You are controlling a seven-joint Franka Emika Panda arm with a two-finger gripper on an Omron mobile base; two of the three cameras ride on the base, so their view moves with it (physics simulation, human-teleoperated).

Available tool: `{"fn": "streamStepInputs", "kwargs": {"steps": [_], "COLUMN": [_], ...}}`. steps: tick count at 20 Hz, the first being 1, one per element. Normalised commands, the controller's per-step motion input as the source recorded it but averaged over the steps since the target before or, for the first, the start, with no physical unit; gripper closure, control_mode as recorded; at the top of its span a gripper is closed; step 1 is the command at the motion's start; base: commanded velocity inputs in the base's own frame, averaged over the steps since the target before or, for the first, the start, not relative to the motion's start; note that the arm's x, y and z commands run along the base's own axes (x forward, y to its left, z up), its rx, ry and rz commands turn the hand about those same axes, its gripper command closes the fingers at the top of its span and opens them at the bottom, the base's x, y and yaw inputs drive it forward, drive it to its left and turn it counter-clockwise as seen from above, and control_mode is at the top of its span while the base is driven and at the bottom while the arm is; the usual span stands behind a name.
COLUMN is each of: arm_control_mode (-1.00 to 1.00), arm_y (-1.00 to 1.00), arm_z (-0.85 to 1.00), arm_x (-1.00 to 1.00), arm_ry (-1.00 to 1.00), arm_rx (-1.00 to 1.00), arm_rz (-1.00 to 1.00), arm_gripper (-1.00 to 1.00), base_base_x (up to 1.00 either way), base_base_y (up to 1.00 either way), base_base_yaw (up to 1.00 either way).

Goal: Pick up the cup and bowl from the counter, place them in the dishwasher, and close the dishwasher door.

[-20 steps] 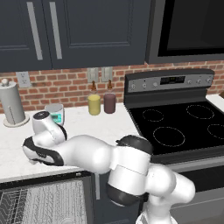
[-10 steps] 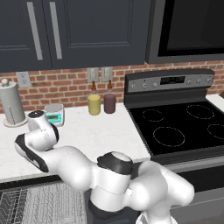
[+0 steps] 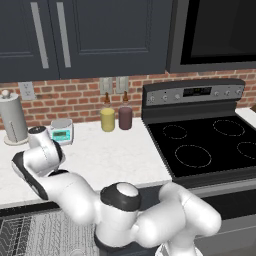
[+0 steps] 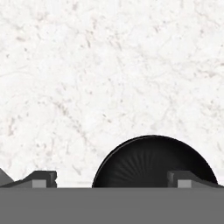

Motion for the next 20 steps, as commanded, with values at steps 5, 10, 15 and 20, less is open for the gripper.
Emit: {"fn": "streamStepInputs", "kwargs": {"steps": [5, 10, 15, 20], "arm_control_mode": [-1.00, -1.00, -1.00, -1.00], "arm_y": [0.00, 0.02, 0.23, 0.23], "arm_z": [-0.16, -0.23, -0.25, -0.28], "arm_x": [0.00, 0.00, 0.03, 0.09], "arm_ry": [0.00, 0.00, 0.00, 0.01], "arm_rx": [0.00, 0.00, -0.01, -0.02], "arm_rz": [-0.08, -0.08, -0.06, -0.04], "arm_gripper": [-1.00, -1.00, -1.00, -1.00], "base_base_x": [0.00, 0.00, 0.00, 0.00], "base_base_y": [0.00, 0.00, 0.00, 0.00], "base_base_yaw": [0.00, 0.00, 0.00, 0.00]}}
